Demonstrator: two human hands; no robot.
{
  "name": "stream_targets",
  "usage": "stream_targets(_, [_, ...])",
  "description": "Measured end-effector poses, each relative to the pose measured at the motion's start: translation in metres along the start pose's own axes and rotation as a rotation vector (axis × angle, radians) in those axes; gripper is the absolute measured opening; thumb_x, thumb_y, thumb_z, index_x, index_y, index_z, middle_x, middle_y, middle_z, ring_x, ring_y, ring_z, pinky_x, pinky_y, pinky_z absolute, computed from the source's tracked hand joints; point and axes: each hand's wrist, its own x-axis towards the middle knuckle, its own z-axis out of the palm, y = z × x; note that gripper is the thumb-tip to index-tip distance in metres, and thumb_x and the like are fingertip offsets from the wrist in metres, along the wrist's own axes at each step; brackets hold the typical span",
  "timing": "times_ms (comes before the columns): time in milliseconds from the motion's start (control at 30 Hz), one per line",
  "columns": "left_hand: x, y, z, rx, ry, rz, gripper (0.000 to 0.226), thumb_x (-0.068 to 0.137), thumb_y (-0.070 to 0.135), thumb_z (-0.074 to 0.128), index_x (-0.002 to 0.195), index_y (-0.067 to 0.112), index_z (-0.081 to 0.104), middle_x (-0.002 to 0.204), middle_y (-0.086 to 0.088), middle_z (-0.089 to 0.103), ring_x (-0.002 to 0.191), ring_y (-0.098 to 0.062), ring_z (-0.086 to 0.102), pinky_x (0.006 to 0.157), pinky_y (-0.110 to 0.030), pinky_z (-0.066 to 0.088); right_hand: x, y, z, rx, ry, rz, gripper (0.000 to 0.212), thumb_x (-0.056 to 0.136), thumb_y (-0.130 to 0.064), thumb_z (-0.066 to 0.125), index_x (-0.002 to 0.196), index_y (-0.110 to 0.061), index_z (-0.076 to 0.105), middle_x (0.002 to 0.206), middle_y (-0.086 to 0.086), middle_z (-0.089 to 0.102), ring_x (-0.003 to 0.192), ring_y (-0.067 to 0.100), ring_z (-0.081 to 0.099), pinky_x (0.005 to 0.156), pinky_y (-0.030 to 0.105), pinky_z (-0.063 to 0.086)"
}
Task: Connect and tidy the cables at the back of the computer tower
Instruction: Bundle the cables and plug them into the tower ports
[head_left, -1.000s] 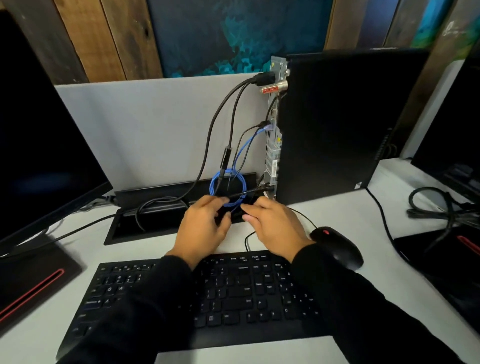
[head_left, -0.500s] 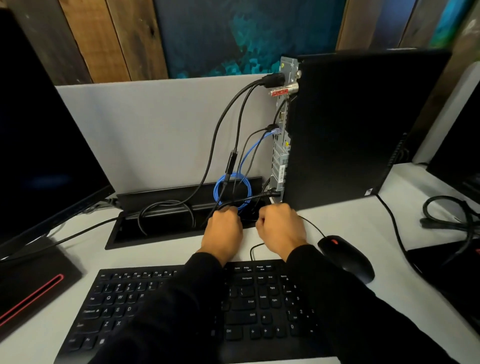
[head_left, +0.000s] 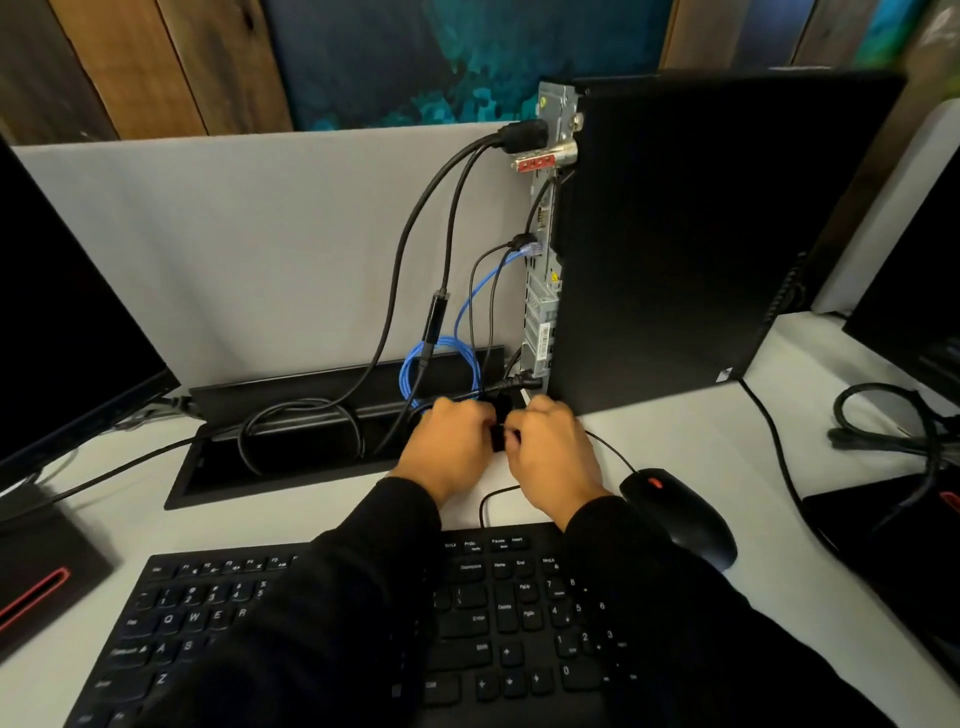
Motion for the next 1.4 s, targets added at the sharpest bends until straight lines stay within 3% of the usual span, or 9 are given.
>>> stream_targets(233, [-0.025, -0.019, -0.031, -0.12, 0.413, -0.049, 0.024, 0.084, -0.001, 0.057, 0.068, 0.017, 0.055, 0.069, 0.002, 0.057, 0.061, -0.007, 0.05, 0.061, -0.018, 0.039, -0.005, -0.015, 0.0, -0.102, 0.077, -0.032, 0.021, 0.095, -0.016, 0.063, 0.11, -0.025, 0.075, 0.116, 0.0, 0.062, 0.113, 0.028, 0.051, 0.091, 0.04, 0.047])
stream_targets(333, [-0.026, -0.014, -0.025, -0.19, 0.443, -0.174, 0.036, 0.086, -0.007, 0.055, 0.118, 0.007, 0.056, 0.116, -0.013, 0.057, 0.101, -0.025, 0.056, 0.083, -0.026, 0.043, -0.006, -0.017, 0.003, -0.104, 0.075, -0.079, 0.023, 0.092, -0.008, 0.064, 0.105, -0.02, 0.078, 0.113, 0.002, 0.062, 0.114, 0.029, 0.051, 0.092, 0.042, 0.047])
stream_targets(400, [-0.023, -0.008, -0.019, -0.143, 0.347, -0.24, 0.074, 0.091, 0.002, 0.056, 0.157, 0.007, 0.022, 0.153, -0.02, 0.036, 0.136, -0.035, 0.041, 0.11, -0.04, 0.04, -0.005, -0.016, 0.005, -0.073, 0.031, -0.061, 0.02, 0.094, -0.008, 0.061, 0.102, -0.016, 0.078, 0.114, 0.003, 0.06, 0.112, 0.027, 0.053, 0.09, 0.039, 0.049])
stream_targets(467, [-0.017, -0.001, -0.018, -0.077, 0.284, -0.281, 0.089, 0.093, 0.011, 0.055, 0.162, 0.008, -0.001, 0.163, -0.024, 0.021, 0.146, -0.041, 0.029, 0.118, -0.052, 0.031, -0.005, -0.016, 0.004, -0.027, -0.01, -0.031, 0.016, 0.095, -0.007, 0.059, 0.099, -0.012, 0.074, 0.114, 0.005, 0.058, 0.111, 0.028, 0.055, 0.09, 0.038, 0.051])
stream_targets(633, [-0.002, 0.014, -0.018, -0.064, 0.239, -0.252, 0.076, 0.094, 0.009, 0.055, 0.159, 0.003, 0.017, 0.143, -0.023, 0.048, 0.122, -0.041, 0.057, 0.099, -0.048, 0.048, -0.007, -0.019, 0.002, -0.047, -0.018, 0.003, 0.018, 0.097, -0.017, 0.058, 0.105, -0.015, 0.075, 0.12, 0.005, 0.058, 0.116, 0.027, 0.053, 0.089, 0.035, 0.051])
stream_targets(967, [-0.001, 0.003, -0.013, 0.092, 0.014, -0.373, 0.044, 0.097, 0.029, 0.052, 0.134, 0.005, 0.048, 0.13, -0.019, 0.054, 0.125, -0.04, 0.05, 0.101, -0.048, 0.045, -0.008, -0.02, -0.001, -0.028, 0.002, 0.048, 0.032, 0.102, -0.034, 0.049, 0.113, -0.015, 0.073, 0.125, 0.007, 0.057, 0.12, 0.024, 0.05, 0.093, 0.032, 0.048])
stream_targets(1167, [-0.02, -0.009, -0.014, -0.173, -0.027, -0.367, 0.082, 0.1, 0.026, 0.05, 0.16, 0.0, 0.001, 0.158, -0.029, 0.025, 0.144, -0.044, 0.034, 0.118, -0.048, 0.032, -0.005, -0.017, 0.0, 0.108, 0.013, 0.042, 0.029, 0.096, -0.035, 0.061, 0.116, -0.017, 0.073, 0.12, 0.009, 0.056, 0.115, 0.028, 0.054, 0.091, 0.037, 0.053])
stream_targets(1267, [-0.044, -0.01, -0.024, -0.131, 0.002, -0.308, 0.067, 0.095, 0.029, 0.053, 0.156, 0.015, 0.029, 0.143, -0.02, 0.05, 0.132, -0.04, 0.05, 0.109, -0.047, 0.044, -0.007, -0.019, -0.006, 0.242, 0.032, 0.063, 0.032, 0.094, -0.031, 0.067, 0.121, -0.016, 0.071, 0.122, 0.008, 0.054, 0.109, 0.025, 0.059, 0.092, 0.03, 0.049])
stream_targets(1400, [-0.074, -0.013, -0.052, 0.012, 0.266, -0.303, 0.026, 0.09, 0.034, 0.056, 0.109, 0.023, 0.069, 0.095, -0.007, 0.072, 0.096, -0.034, 0.065, 0.079, -0.039, 0.054, -0.012, -0.036, -0.012, 0.256, 0.095, -0.035, 0.028, 0.094, -0.031, 0.067, 0.117, -0.016, 0.071, 0.116, 0.003, 0.054, 0.105, 0.02, 0.057, 0.091, 0.028, 0.048])
